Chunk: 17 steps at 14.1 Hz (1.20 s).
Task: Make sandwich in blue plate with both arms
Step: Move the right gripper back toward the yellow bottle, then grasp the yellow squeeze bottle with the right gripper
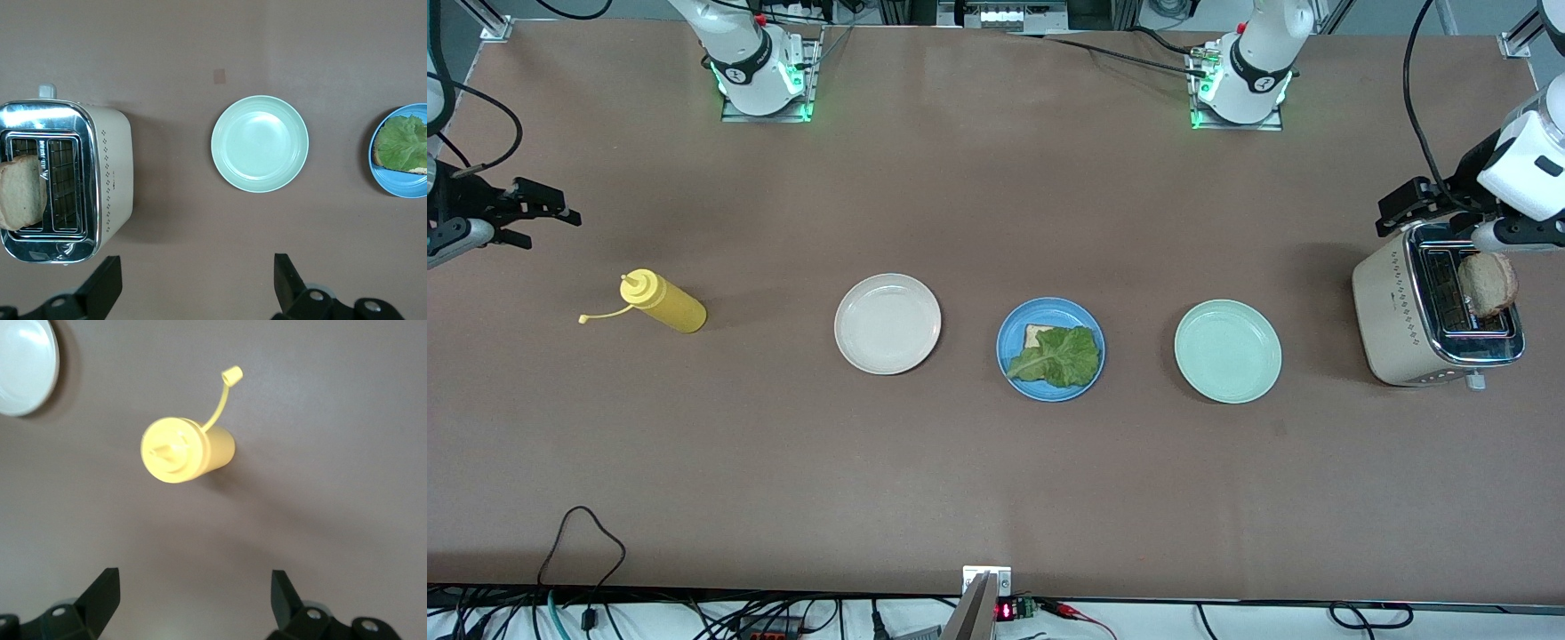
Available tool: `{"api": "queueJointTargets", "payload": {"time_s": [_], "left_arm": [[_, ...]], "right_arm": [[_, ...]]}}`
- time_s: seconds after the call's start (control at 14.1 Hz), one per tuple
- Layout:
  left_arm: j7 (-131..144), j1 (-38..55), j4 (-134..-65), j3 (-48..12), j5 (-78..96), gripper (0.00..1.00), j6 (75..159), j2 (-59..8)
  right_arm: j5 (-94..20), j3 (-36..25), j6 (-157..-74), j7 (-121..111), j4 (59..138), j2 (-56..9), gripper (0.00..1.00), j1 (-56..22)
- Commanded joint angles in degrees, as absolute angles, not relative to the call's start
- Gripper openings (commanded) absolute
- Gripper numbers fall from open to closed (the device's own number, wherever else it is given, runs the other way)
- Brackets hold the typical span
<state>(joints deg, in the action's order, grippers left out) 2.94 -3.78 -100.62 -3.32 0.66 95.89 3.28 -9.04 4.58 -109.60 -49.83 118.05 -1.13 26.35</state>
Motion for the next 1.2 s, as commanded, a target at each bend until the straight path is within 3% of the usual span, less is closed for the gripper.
{"api": "queueJointTargets", "payload": {"time_s": [0.0,0.28,0.71,1.13], "left_arm": [[2.29,-4.22,-101.51,-3.52,0.88,1.0,95.54,4.48],[2.29,-4.22,-101.51,-3.52,0.88,1.0,95.54,4.48],[2.29,-4.31,-101.51,-3.52,0.88,1.0,95.71,4.48],[2.29,-4.31,-101.51,-3.52,0.88,1.0,95.89,4.48]], "right_arm": [[-8.61,5.8,-114.6,-63.06,120.15,-2.8,1.0,29.26],[-11.85,5.89,-119.26,-79.42,120.15,-6.84,1.0,32.25],[-30.29,6.24,-120.41,-102.71,119.09,-17.47,1.0,37.78],[-39.98,13.0,-119.8,-115.82,116.46,-25.83,1.0,45.7]]}}
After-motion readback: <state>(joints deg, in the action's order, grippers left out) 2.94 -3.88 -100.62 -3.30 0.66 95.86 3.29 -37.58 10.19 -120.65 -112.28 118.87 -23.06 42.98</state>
